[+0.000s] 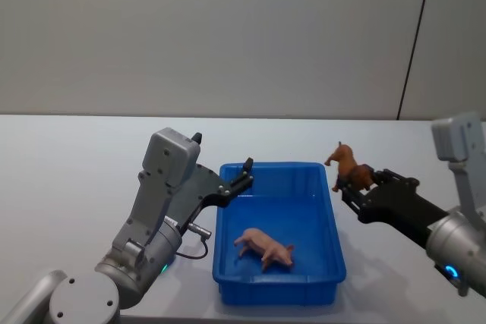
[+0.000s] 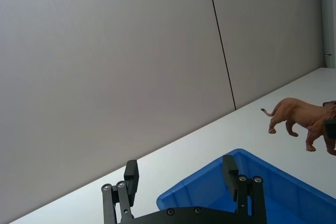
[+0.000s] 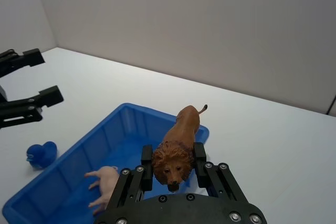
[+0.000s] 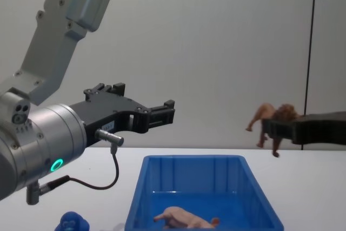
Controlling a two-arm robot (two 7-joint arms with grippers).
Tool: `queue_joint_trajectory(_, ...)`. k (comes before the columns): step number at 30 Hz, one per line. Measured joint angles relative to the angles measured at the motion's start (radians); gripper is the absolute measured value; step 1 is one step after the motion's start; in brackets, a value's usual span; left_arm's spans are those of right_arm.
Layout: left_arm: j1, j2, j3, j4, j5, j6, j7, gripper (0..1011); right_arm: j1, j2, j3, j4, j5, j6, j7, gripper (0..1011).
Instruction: Pick up the two dolls from the table and place them into the box.
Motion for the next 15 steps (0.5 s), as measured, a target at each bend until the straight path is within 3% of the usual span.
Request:
queue_joint_trajectory(12,0.000,0.000,0.000,0.000,0.000,0.000,0.000,1002,0.036,-0.044,-0.045,0.026,-0.061,0.060,0.026,441)
queue_joint_trajectory(15,0.000,0.000,0.000,0.000,0.000,0.000,0.000,1001,0.040,-0.052,-0.056,0.039,-0.081,0.064,0.029,523)
